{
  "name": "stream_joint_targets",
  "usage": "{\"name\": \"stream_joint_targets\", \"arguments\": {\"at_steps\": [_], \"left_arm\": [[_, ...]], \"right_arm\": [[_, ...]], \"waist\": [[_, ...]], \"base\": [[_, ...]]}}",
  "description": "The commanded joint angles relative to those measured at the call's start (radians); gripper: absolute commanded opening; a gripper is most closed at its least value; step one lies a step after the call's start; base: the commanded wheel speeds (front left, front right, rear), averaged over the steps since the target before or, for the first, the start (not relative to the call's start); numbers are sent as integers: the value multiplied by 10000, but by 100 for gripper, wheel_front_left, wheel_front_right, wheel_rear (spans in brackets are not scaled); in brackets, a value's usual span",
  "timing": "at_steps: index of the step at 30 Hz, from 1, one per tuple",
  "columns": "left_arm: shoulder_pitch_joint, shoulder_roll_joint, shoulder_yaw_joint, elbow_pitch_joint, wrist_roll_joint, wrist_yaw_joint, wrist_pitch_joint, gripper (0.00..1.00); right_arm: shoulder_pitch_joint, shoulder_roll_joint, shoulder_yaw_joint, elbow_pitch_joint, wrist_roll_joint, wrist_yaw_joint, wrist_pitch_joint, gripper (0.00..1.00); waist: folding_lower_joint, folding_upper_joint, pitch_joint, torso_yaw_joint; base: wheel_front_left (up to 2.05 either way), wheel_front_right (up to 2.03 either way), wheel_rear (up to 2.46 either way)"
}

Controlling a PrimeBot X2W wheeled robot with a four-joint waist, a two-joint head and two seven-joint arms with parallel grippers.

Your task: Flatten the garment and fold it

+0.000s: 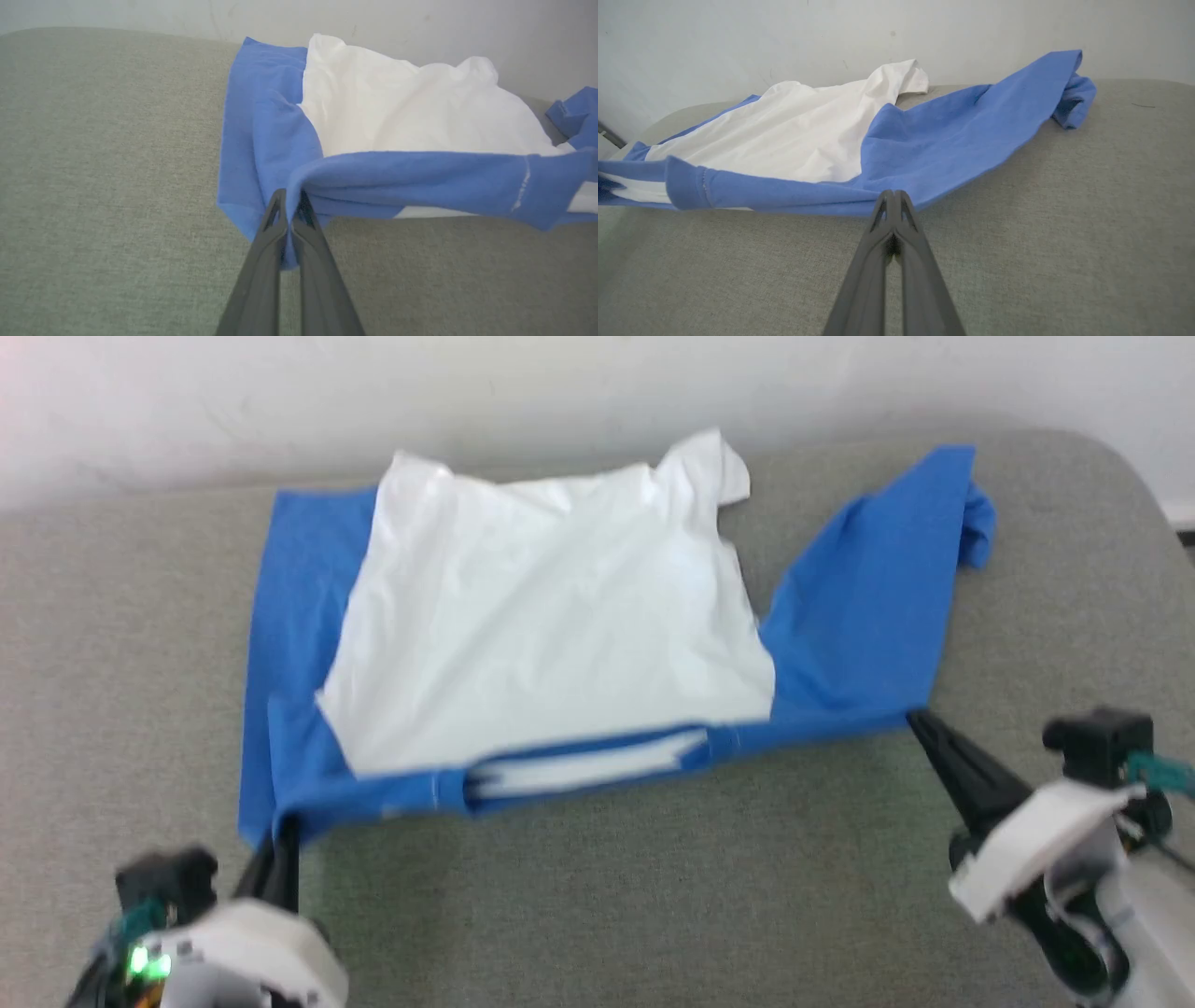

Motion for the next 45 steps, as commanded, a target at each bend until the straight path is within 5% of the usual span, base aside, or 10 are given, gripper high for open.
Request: {"name": "stream_joint_targets", "arguments": {"at_steps": [1, 11, 19, 20, 21, 22, 23, 33, 39, 45], "left_arm": [[494, 241, 131, -366, -30, 351, 216, 0], [3044, 785, -294, -2641, -414, 1444, 2463, 0], [3238, 250, -670, -1738, -1101, 1061, 2748, 0], [3178, 81, -711, -1572, -1288, 902, 2730, 0], [3097, -30, -756, -1391, -1406, 731, 2688, 7], [2990, -132, -743, -1230, -1478, 593, 2557, 98], [2882, -242, -694, -1090, -1562, 465, 2394, 100], [1457, -31, 388, -1504, -1297, 335, 1041, 100], [-514, 677, 955, -1480, -820, 531, 1137, 100], [-3084, 1118, 1227, -97, -1066, 83, 1686, 100]], "right_arm": [[460, -21, -407, -258, -185, -69, 146, 0], [4532, 1693, -3580, -3218, -1952, -69, 2807, 0], [6005, 2983, -4276, -4215, -3101, -69, 4875, 0], [6018, 3059, -4219, -4197, -3185, -69, 4961, 7], [6014, 3097, -4132, -4184, -3267, -69, 5004, 40], [5992, 3147, -4061, -4199, -3281, -69, 4971, 84], [5941, 3163, -3999, -4260, -3313, -69, 4840, 100], [5072, 3697, -4685, -5645, -3775, -69, 1963, 100], [4352, 3895, -5153, -6184, -4205, -69, 1487, 100], [3598, 3890, -5156, -6349, -4178, -69, 1371, 100]], "waist": [[5, -1, -568, 104], [5, -1, -911, 399], [5, -1, -604, 324], [5, -1, -573, 313], [5, -1, -553, 306], [5, -1, -531, 300], [5, -1, -517, 295], [5, -1, -215, 191], [5, -1, 567, -88], [5, -1, 1540, -518]], "base": [[0, 0, 0], [0, 0, 0], [0, 0, 0], [0, 0, 0], [0, 0, 0], [0, 0, 0], [0, 0, 0], [0, 0, 0], [0, 0, 0], [0, 0, 0]]}}
